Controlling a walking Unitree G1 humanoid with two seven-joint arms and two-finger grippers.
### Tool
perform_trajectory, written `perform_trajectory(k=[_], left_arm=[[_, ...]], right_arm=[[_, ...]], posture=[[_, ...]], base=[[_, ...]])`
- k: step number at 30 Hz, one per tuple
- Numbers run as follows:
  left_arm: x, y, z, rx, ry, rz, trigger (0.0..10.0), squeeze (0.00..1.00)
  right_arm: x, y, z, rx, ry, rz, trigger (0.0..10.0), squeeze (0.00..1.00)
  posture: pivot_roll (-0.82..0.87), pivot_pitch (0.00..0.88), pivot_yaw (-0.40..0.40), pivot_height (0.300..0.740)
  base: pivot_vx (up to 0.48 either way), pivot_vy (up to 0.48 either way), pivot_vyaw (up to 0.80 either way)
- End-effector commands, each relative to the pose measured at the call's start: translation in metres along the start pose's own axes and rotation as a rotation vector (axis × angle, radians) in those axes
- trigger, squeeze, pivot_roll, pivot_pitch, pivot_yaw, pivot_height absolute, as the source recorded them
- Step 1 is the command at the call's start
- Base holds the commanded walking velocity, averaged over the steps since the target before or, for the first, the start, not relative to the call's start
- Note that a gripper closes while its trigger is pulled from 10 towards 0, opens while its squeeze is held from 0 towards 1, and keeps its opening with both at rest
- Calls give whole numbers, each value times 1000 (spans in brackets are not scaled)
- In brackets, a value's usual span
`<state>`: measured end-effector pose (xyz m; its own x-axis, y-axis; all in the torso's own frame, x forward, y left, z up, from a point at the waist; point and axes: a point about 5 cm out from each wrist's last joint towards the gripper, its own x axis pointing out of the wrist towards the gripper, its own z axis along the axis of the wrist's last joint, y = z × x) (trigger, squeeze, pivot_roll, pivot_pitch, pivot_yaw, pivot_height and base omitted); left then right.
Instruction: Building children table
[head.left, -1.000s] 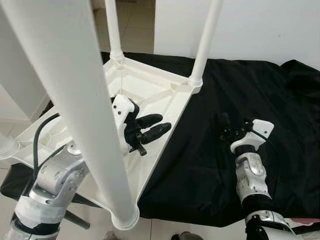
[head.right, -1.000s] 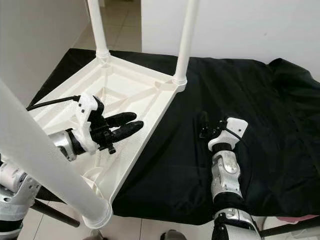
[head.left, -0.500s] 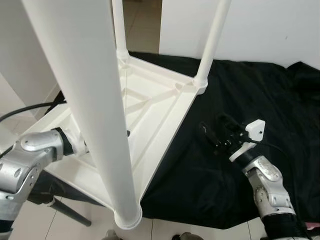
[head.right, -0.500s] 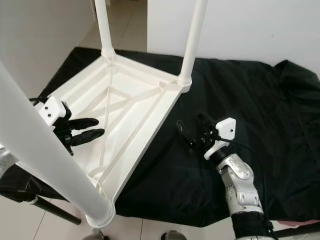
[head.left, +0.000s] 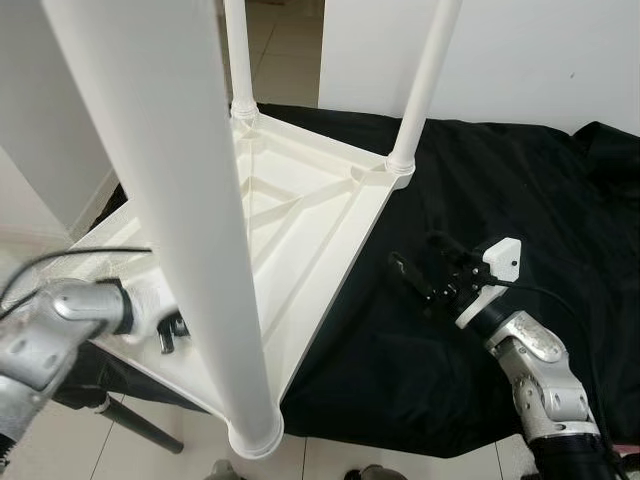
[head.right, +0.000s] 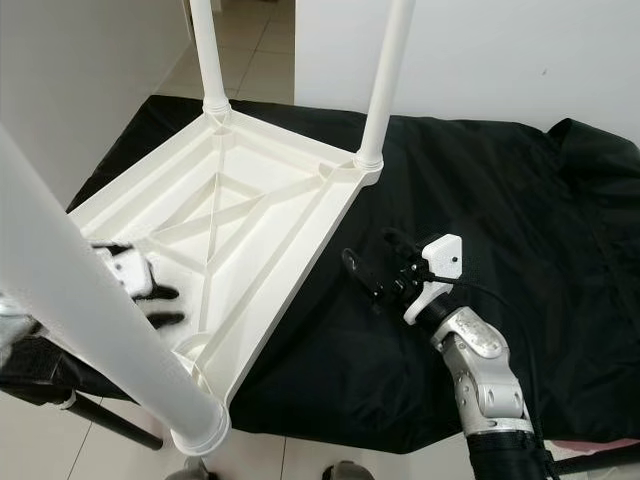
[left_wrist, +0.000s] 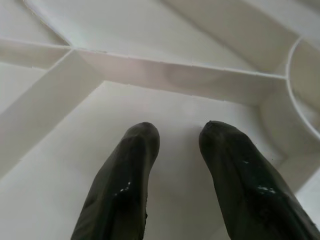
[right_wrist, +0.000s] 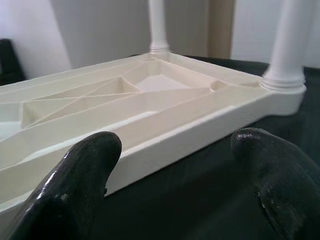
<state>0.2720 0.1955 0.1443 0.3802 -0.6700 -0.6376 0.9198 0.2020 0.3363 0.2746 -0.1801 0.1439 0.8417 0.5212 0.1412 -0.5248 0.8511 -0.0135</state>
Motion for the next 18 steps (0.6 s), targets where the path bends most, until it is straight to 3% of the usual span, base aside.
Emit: perform_trajectory(k=[1, 4, 9, 12, 18], left_arm=[[6, -8, -11, -2, 56, -51, 10000, 0], [19, -10, -14, 84, 107, -83, 10000, 0], [28, -10, -10, 129, 101, -109, 10000, 0], [47, -4, 11, 219, 51, -160, 10000, 0], [62, 1, 36, 257, -30, -165, 10000, 0]], right_arm=[[0, 4, -2, 12, 16, -5, 10000, 0], [3, 5, -11, 73, 22, -121, 10000, 0], [7, 6, -14, 123, 2, -174, 10000, 0], [17, 5, -15, 238, -57, -268, 10000, 0], [23, 7, -14, 251, -70, -295, 10000, 0]], posture=[[-36, 55, 4, 740], [-40, 55, 5, 740], [-43, 55, 9, 740], [-45, 49, 12, 740], [-49, 46, 15, 740]], base=[[0, 0, 0], [0, 0, 0], [0, 0, 0], [0, 0, 0], [0, 0, 0]])
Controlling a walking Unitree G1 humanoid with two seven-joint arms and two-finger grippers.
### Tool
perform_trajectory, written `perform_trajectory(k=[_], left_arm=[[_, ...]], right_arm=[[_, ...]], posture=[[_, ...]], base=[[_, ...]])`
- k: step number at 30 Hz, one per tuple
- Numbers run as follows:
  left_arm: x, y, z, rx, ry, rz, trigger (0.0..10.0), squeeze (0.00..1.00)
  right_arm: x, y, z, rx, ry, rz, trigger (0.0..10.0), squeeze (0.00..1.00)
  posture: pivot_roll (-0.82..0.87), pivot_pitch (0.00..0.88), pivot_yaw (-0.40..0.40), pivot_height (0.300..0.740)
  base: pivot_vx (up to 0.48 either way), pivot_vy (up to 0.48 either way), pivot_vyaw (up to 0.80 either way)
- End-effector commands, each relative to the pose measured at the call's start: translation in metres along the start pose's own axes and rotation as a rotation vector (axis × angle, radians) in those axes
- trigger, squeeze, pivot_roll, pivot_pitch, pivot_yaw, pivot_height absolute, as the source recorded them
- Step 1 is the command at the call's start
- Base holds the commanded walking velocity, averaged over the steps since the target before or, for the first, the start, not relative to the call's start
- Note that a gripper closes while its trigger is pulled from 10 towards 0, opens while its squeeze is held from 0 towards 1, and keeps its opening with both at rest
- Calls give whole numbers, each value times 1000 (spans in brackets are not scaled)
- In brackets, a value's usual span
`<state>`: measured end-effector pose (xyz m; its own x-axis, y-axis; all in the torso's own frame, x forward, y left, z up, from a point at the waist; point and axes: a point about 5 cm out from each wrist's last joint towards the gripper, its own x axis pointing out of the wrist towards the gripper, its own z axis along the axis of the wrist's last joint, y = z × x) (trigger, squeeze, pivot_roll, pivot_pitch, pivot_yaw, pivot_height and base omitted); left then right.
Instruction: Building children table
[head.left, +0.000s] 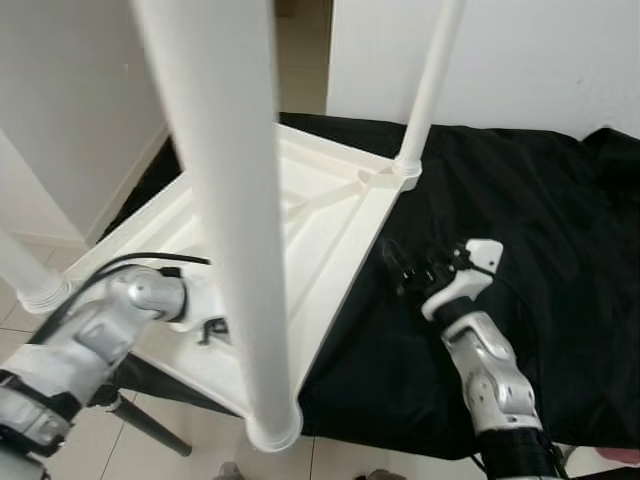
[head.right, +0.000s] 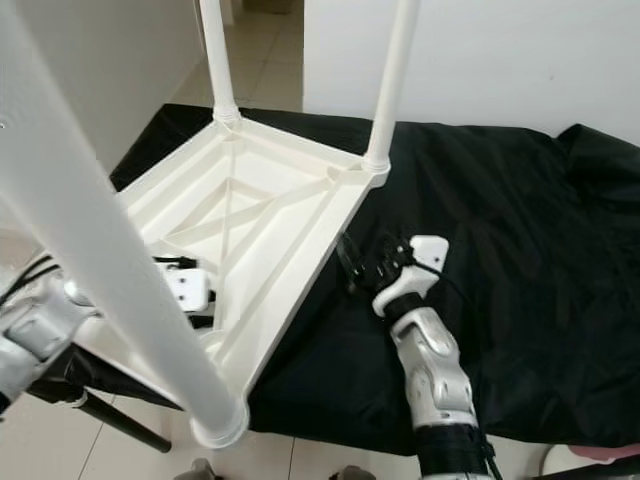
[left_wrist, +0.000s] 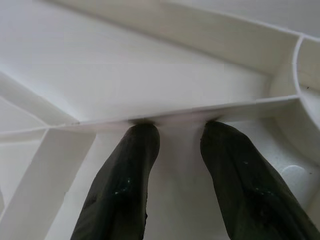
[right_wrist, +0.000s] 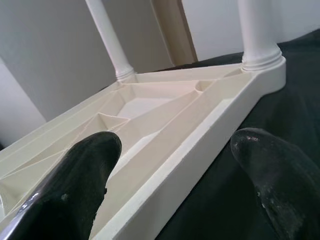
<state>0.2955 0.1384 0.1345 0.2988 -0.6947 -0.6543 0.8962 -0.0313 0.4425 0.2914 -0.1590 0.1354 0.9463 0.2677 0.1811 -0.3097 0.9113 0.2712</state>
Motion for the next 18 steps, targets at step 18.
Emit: perform_trajectory(k=[18], left_arm=[[56, 48, 83, -68, -319, 136, 10000, 0]], right_arm=[[2, 0, 10, -11, -116, -41, 10000, 0]], posture=[[-51, 23, 11, 740]], base=[[0, 0, 0]])
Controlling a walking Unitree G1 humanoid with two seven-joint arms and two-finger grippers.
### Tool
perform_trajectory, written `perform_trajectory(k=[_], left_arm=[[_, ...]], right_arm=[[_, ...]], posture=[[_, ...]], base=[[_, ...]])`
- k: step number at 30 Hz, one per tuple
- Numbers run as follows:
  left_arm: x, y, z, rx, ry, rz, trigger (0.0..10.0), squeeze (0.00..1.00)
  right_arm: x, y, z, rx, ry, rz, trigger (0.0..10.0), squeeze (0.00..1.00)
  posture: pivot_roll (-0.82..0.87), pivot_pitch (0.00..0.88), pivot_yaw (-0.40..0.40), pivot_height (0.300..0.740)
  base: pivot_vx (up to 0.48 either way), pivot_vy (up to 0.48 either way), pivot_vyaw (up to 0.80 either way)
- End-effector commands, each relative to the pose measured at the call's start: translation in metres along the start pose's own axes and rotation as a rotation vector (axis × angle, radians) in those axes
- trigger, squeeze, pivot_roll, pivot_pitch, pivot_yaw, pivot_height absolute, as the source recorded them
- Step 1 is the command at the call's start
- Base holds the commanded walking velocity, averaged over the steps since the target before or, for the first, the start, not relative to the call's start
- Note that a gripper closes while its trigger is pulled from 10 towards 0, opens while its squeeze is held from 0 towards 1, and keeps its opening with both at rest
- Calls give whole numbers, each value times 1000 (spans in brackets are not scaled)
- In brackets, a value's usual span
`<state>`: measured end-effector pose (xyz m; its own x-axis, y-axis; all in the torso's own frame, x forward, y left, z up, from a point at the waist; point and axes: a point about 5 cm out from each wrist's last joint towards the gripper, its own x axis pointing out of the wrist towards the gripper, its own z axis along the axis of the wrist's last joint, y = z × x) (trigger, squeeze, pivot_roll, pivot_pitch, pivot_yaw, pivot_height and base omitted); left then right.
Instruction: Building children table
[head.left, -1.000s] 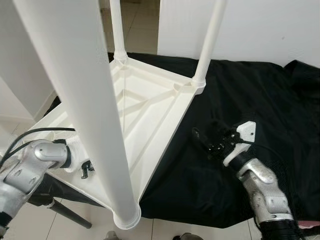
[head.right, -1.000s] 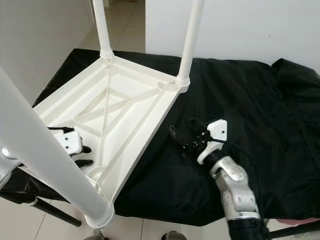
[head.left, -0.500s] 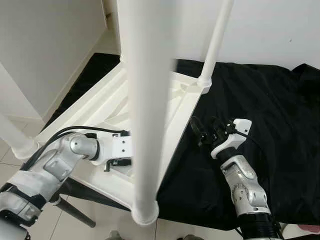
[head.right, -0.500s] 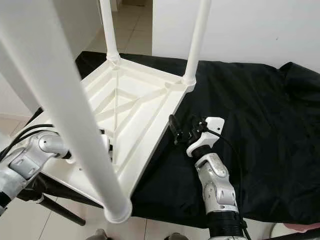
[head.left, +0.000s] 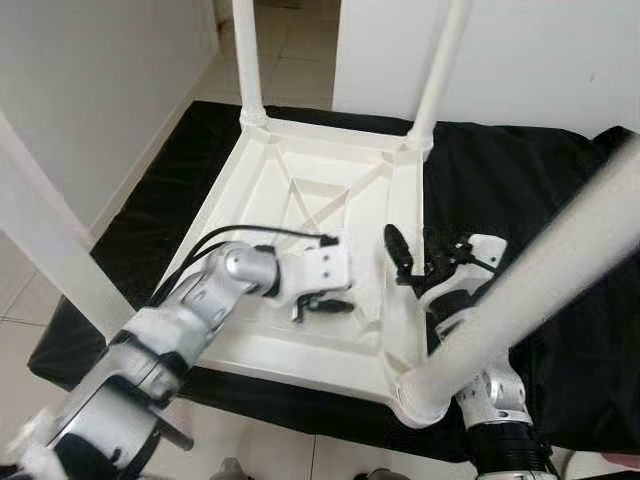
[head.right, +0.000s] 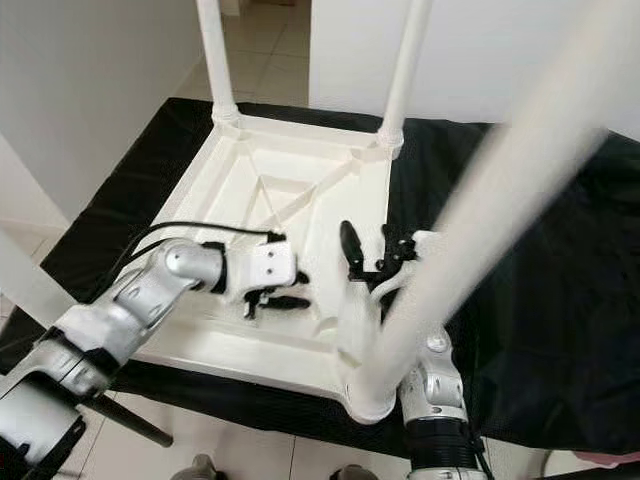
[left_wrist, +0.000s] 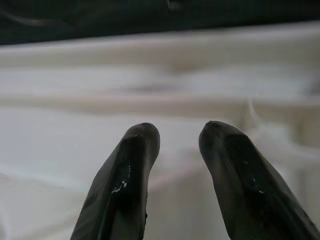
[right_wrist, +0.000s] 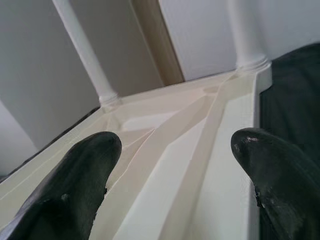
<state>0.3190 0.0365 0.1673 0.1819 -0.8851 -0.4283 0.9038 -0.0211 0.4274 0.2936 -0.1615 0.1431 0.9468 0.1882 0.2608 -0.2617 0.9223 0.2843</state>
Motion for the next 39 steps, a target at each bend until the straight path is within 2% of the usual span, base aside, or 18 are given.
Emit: perform_trajectory(k=[1, 3, 8, 10, 11, 12, 13, 15, 16, 18, 19, 21, 23, 27, 29, 31, 34, 39], left_arm=[[1, 13, 1, -29, -17, 168, 10000, 0], [-2, 22, 3, -36, -23, 216, 10000, 0], [-15, 28, 5, -42, -71, 252, 10000, 0], [-30, 32, 7, -83, -134, 280, 10000, 0], [-30, 32, 7, -83, -134, 280, 10000, 0], [-45, 35, 7, -136, -187, 306, 10000, 0], [-45, 35, 7, -136, -187, 306, 10000, 0], [-63, 34, 3, -172, -208, 318, 10000, 0], [-63, 34, 3, -172, -208, 318, 10000, 0], [-80, 31, -3, -198, -213, 320, 10000, 0], [-80, 31, -3, -198, -213, 320, 10000, 0], [-92, 23, -8, -231, -212, 288, 10000, 0], [-95, 17, -10, -231, -205, 251, 10000, 0], [-92, -17, -18, -219, -137, 42, 10000, 0], [-91, -20, -18, -218, -132, 23, 10000, 0], [-90, -31, -21, -228, -104, -61, 10000, 0], [-89, -40, -24, -209, -78, -123, 10000, 0], [-88, -46, -23, -225, -77, -158, 10000, 0]], right_arm=[[-2, 0, 4, -24, -26, 13, 10000, 0], [-5, -5, 10, -56, -44, -5, 10000, 0], [-16, -14, 18, -115, -59, -35, 10000, 0], [-26, -18, 22, -147, -57, -30, 10000, 0], [-26, -18, 22, -147, -57, -30, 10000, 0], [-35, -22, 27, -172, -54, -21, 10000, 0], [-35, -22, 27, -172, -54, -21, 10000, 0], [-45, -25, 34, -203, -49, -3, 10000, 0], [-45, -25, 34, -203, -49, -3, 10000, 0], [-55, -29, 40, -235, -32, 35, 10000, 0], [-55, -29, 40, -235, -32, 35, 10000, 0], [-64, -33, 42, -235, 4, 85, 10000, 0], [-68, -34, 42, -237, 26, 105, 10000, 0], [-70, -42, 42, -256, 43, 86, 10000, 0], [-70, -42, 42, -255, 43, 88, 10000, 0], [-69, -40, 41, -258, 48, 96, 10000, 0], [-69, -39, 40, -258, 54, 99, 10000, 0], [-71, -40, 41, -257, 62, 109, 10000, 0]], posture=[[-59, 20, 11, 740], [-62, 20, 12, 740], [-71, 19, 16, 740], [-74, 21, 20, 740], [-74, 21, 20, 740], [-75, 22, 21, 740], [-75, 22, 21, 740], [-80, 24, 27, 740], [-80, 24, 27, 740], [-79, 25, 27, 740], [-79, 25, 27, 740], [-79, 26, 28, 740], [-79, 26, 28, 740], [-72, 29, 25, 740], [-72, 29, 25, 740], [-75, 25, 26, 740], [-75, 25, 26, 740], [-76, 24, 27, 740]], base=[[0, 0, 0], [0, 0, 0], [0, 0, 0], [0, 0, 0], [0, 0, 0], [0, 0, 0], [0, 0, 0], [0, 0, 0], [0, 0, 0], [0, 0, 0], [0, 0, 0], [0, 0, 0], [0, 0, 0], [0, 0, 0], [0, 0, 0], [0, 0, 0], [0, 0, 0], [0, 0, 0]])
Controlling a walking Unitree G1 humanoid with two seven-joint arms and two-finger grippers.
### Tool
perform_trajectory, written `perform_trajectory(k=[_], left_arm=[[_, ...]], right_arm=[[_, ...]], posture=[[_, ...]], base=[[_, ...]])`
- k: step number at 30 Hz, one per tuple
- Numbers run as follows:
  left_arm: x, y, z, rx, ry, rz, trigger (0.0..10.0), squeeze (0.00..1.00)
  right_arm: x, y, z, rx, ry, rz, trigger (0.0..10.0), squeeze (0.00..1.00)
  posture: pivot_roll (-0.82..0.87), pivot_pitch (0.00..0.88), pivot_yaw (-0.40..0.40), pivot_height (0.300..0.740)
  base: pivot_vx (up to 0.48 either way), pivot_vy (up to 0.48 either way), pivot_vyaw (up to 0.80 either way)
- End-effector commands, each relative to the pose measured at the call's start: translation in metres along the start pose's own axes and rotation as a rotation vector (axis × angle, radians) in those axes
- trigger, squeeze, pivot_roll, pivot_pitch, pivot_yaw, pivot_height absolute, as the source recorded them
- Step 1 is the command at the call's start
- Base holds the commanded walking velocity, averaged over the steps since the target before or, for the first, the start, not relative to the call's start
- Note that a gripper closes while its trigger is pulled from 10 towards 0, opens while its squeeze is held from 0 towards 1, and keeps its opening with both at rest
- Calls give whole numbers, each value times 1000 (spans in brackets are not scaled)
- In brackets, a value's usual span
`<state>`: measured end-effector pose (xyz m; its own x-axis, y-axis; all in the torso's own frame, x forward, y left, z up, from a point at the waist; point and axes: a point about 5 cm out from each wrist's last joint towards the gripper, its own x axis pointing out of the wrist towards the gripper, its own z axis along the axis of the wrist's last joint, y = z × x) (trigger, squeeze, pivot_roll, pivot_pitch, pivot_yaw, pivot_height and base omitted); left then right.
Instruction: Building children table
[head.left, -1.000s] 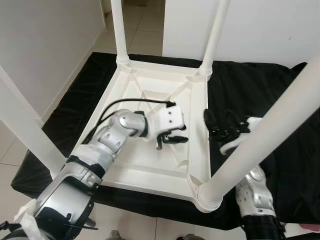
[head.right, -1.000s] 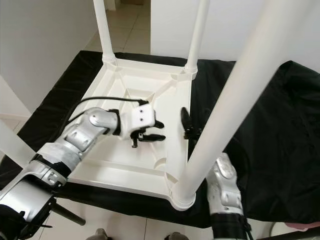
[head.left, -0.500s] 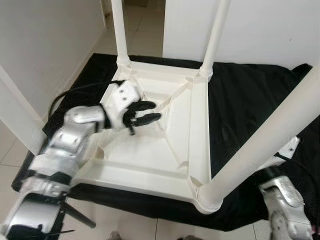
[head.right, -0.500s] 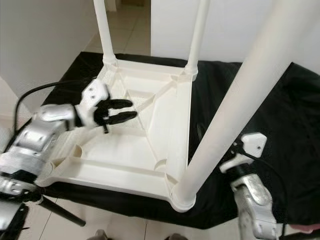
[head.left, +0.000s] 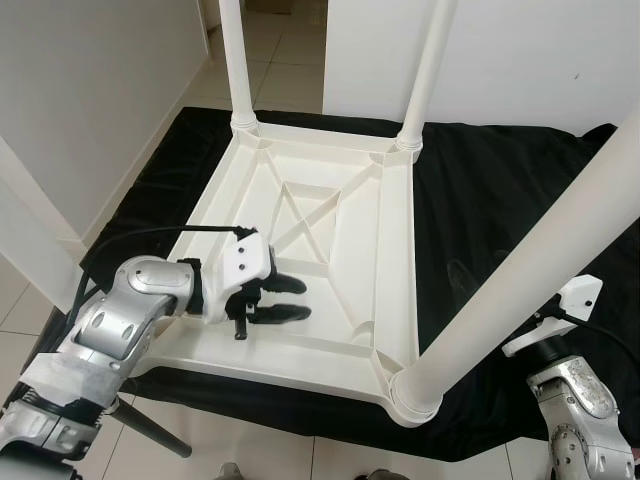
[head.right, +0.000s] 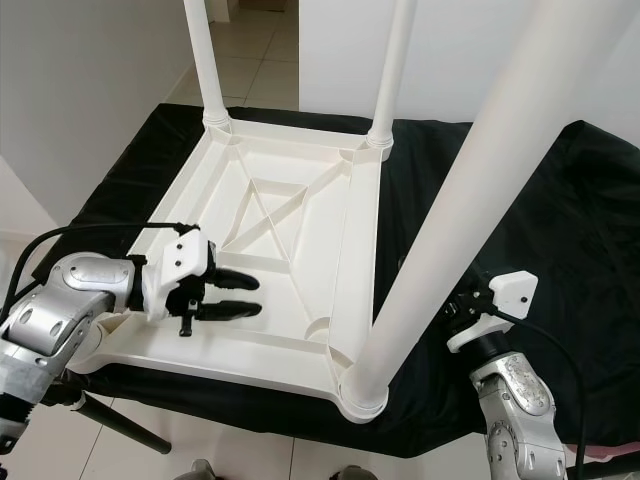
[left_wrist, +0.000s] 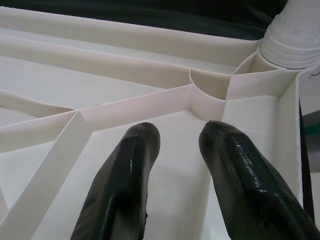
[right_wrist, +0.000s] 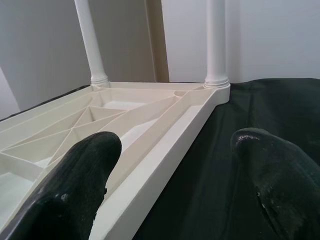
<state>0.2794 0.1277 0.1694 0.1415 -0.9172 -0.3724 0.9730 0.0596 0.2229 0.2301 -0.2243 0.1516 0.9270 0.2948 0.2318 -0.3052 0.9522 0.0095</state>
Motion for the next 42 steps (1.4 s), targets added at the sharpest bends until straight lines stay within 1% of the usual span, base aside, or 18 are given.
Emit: perform_trajectory(k=[1, 3, 5, 8, 9, 11, 13, 15, 20, 22, 24, 30, 31, 32, 33, 39, 40, 42], left_arm=[[1, -9, 0, 0, 12, -136, 10000, 0], [2, -13, -1, -6, 22, -157, 10000, 0], [6, -20, -7, -7, 65, -204, 10000, 0], [8, -21, -9, 5, 85, -214, 10000, 0], [11, -22, -14, 24, 130, -228, 10000, 0], [12, -22, -17, 38, 161, -237, 10000, 0], [20, -18, -22, 51, 204, -207, 10000, 0], [31, -5, -24, 47, 225, -112, 10000, 0], [36, 1, -27, 32, 242, -66, 10000, 0], [42, 8, -27, 38, 240, -18, 10000, 0], [47, 20, -27, 31, 241, 68, 10000, 0], [52, 34, -25, 39, 237, 150, 10000, 0], [56, 43, -24, 26, 231, 208, 10000, 0], [56, 43, -24, 26, 231, 208, 10000, 0], [61, 62, -17, 3, 216, 316, 10000, 0], [59, 75, -9, -9, 166, 403, 10000, 0], [59, 75, -9, -9, 166, 403, 10000, 0], [56, 80, -12, -17, 167, 438, 10000, 0]], right_arm=[[-1, -1, -1, 5, 14, 8, 10000, 0], [-3, -2, 0, 0, 18, 13, 10000, 0], [-4, -3, 0, -13, 22, 17, 10000, 0], [-4, -3, 0, -13, 22, 18, 10000, 0], [-4, -4, 0, -12, 23, 18, 10000, 0], [-3, -4, 0, -11, 24, 18, 10000, 0], [-3, -3, 0, -14, 24, 23, 10000, 0], [-4, -1, 0, -7, 31, 42, 10000, 0], [-5, -2, 0, -6, 35, 34, 10000, 0], [-8, -2, 3, -4, 25, 18, 10000, 0], [-12, 0, 4, 4, 19, 7, 10000, 0], [-17, 1, 2, 9, 26, -1, 10000, 0], [-21, -1, 1, 8, 38, -13, 10000, 0], [-21, -1, 1, 8, 38, -13, 10000, 0], [-30, -7, 2, -11, 57, -30, 10000, 0], [-48, -15, 9, -19, 77, -33, 10000, 0], [-48, -15, 9, -19, 77, -33, 10000, 0], [-57, -12, 7, -12, 110, -15, 10000, 0]], posture=[[-76, 24, 27, 740], [-76, 24, 27, 740], [-85, 26, 34, 740], [-85, 26, 35, 740], [-85, 25, 34, 740], [-87, 26, 37, 740], [-89, 27, 37, 740], [-92, 26, 35, 740], [-110, 22, 43, 740], [-118, 21, 46, 740], [-127, 22, 48, 740], [-135, 20, 51, 740], [-151, 15, 63, 740], [-151, 15, 63, 740], [-166, 15, 68, 740], [-186, 14, 79, 740], [-186, 14, 79, 740], [-199, 9, 79, 740]], base=[[0, 0, 0], [0, 0, 0], [0, 0, 0], [0, 0, 0], [0, 0, 0], [0, 0, 0], [0, 0, 0], [0, 0, 0], [0, 0, 0], [0, 0, 0], [0, 0, 0], [0, 0, 0], [0, 0, 0], [0, 0, 0], [0, 0, 0], [0, 0, 0], [0, 0, 0], [0, 0, 0]])
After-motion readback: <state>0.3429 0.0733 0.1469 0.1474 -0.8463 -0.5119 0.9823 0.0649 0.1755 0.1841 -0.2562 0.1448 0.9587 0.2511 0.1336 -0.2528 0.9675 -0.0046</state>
